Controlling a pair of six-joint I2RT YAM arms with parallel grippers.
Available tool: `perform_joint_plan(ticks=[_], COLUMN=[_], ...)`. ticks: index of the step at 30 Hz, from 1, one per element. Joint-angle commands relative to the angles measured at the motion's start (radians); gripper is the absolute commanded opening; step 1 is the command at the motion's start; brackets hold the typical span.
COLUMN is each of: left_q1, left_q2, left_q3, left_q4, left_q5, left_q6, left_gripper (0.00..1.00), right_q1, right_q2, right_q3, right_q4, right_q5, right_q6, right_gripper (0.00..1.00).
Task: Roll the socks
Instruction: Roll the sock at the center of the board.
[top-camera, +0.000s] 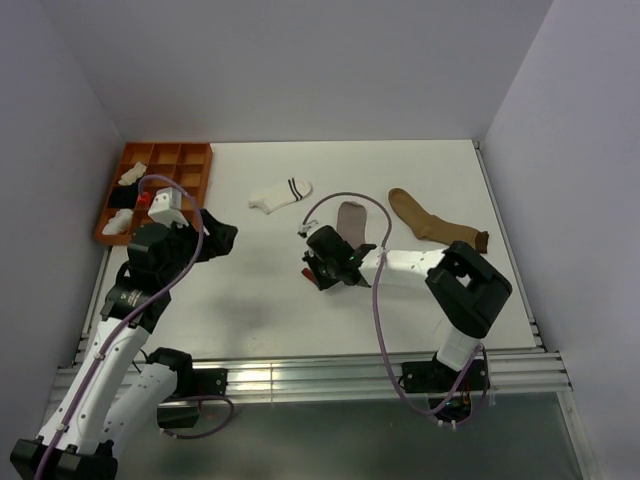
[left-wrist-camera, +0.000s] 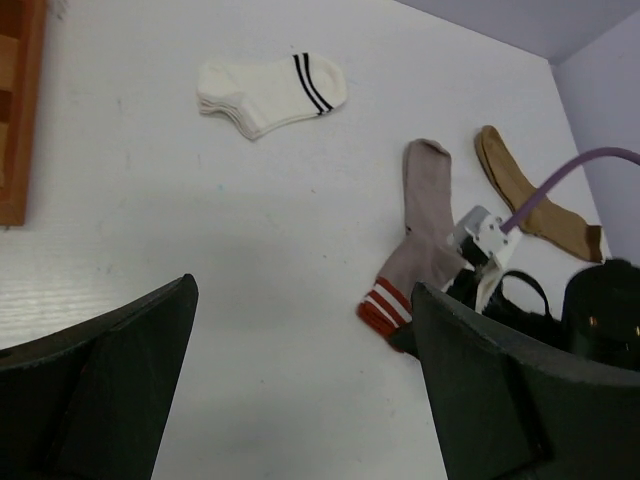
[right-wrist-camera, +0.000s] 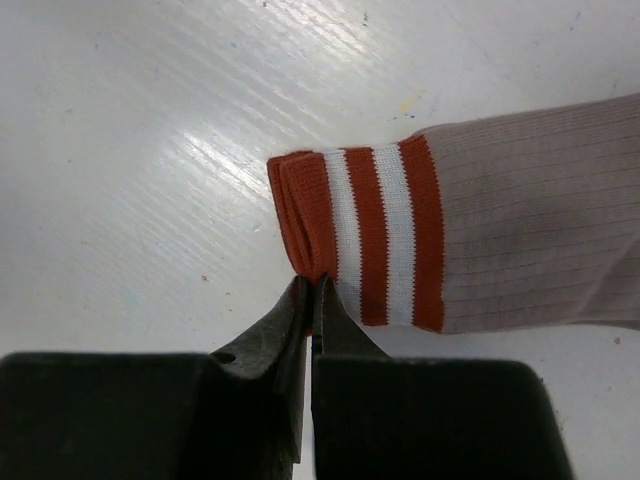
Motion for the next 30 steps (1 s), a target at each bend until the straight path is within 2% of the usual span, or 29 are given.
perform_joint_plan(ticks=[1,8,14,24,30], left_q1=[-0.022,-0.147,-0.25,-0.359,-0.373], left_q2=[0.006,0.052,0.124,0.206,0.229], left_q3=[-0.047,-0.115,-0.141,-0.221,-0.256], left_q4=[0.07,0.159,0.211,0.314,0.368], left_q5=[0.083,0.048,-0.023,-0.079,-0.092], left_q6=[-0.11,-0.204,-0.239,-0.316,-0.33], left_gripper=[0.94,0.91,0.9,0.81,0.78], right_q1=[-0.081,-0.24,-0.305,-0.322,-0.352], right_q2=[-0.04,-0.022,0.014,0.161,0.222], right_q3=[-0.028,-0.096,-0.111,-0.111,-0.152], right_q4=[0.083,0.227,0.333,0.459,0.554], right_q5=[-0.255,-0.59,-0.773,-0.866,-0.905], right_q6=[0.049,0.138,0.23,0.377,0.455], right_gripper=[0.0,0.0,0.0,0.0,0.0])
